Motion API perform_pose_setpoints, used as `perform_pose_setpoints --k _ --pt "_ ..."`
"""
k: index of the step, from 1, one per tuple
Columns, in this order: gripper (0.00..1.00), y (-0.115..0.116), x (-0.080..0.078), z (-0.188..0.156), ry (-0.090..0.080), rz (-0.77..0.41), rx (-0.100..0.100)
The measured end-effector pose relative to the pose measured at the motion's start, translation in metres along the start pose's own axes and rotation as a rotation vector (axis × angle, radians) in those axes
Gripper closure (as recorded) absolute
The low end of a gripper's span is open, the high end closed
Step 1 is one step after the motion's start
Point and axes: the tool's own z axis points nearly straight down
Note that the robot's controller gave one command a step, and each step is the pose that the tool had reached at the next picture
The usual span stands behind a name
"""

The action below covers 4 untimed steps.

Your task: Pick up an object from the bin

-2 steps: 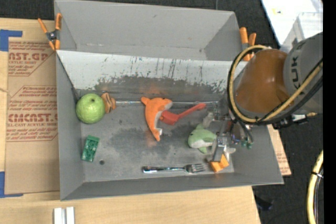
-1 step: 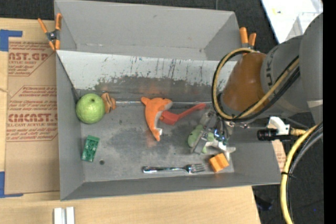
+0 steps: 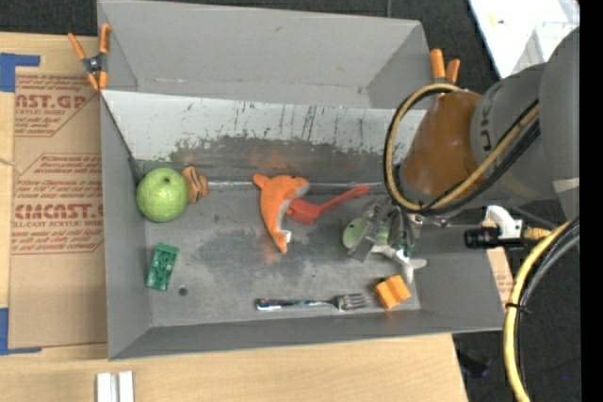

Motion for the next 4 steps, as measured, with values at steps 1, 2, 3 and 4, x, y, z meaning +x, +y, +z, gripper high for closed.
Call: perform_pose_setpoints --k 1,2,3,4 --pt "1.00 0.000 0.000 0.000 0.000 0.000 0.000" --pt "1.00 0.000 0.001 -0.011 0.002 -0.001 0.000" --pt "1.00 0.000 0.001 -0.030 0.003 -0.001 0.000" --pt "1.00 0.001 0.000 -0.050 0.001 -0.001 0.000"
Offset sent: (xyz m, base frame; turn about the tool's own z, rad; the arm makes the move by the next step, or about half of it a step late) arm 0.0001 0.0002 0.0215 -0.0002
